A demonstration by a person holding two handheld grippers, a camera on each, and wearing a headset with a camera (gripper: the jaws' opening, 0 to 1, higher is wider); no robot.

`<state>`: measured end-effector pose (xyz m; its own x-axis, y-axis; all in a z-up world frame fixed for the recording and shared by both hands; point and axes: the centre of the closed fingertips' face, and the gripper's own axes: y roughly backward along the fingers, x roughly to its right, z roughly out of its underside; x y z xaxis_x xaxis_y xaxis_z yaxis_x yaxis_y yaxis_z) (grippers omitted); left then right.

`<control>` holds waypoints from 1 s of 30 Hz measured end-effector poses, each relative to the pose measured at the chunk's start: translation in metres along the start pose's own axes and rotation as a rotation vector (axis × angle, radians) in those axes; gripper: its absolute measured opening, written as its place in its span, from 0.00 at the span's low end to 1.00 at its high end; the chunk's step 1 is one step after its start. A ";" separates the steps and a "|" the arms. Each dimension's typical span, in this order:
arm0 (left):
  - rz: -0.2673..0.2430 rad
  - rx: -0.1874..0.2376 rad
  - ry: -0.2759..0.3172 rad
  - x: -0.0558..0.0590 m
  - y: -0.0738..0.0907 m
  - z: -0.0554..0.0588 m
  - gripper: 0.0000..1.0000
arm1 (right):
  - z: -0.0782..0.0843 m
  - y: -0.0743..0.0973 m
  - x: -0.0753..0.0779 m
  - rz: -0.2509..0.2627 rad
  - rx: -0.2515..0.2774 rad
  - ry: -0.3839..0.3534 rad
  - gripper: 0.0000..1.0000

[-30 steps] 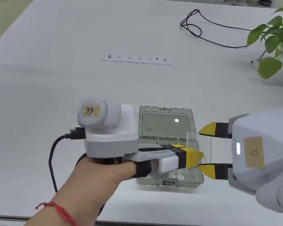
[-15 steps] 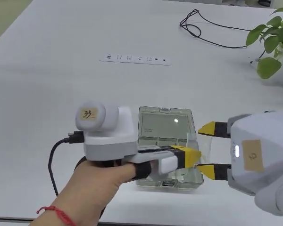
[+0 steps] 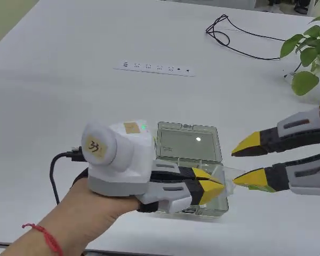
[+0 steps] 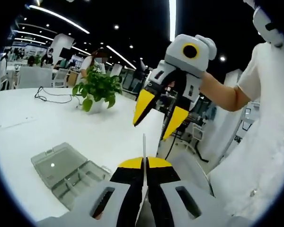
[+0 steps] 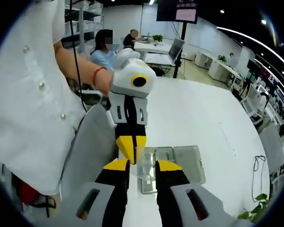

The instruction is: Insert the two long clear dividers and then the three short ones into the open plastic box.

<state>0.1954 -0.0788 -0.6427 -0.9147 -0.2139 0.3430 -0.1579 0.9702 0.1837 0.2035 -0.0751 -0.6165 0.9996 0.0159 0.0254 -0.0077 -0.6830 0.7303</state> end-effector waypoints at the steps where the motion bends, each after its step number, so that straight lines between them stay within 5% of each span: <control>1: 0.007 0.005 -0.030 0.001 0.001 -0.001 0.00 | 0.001 0.000 -0.001 -0.020 -0.004 0.001 0.21; 5: 0.055 0.002 -0.126 0.012 0.002 -0.002 0.00 | 0.004 -0.004 -0.006 -0.096 -0.019 0.010 0.18; 15: 0.075 -0.012 -0.144 0.016 0.000 0.001 0.00 | 0.000 -0.016 -0.025 -0.206 -0.050 0.055 0.05; 30: 0.059 -0.013 -0.163 0.015 0.004 0.007 0.00 | -0.003 -0.022 -0.034 -0.229 -0.051 0.056 0.02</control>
<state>0.1783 -0.0776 -0.6433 -0.9707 -0.1340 0.1994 -0.0982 0.9788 0.1797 0.1695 -0.0585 -0.6318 0.9722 0.2080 -0.1078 0.2162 -0.6194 0.7547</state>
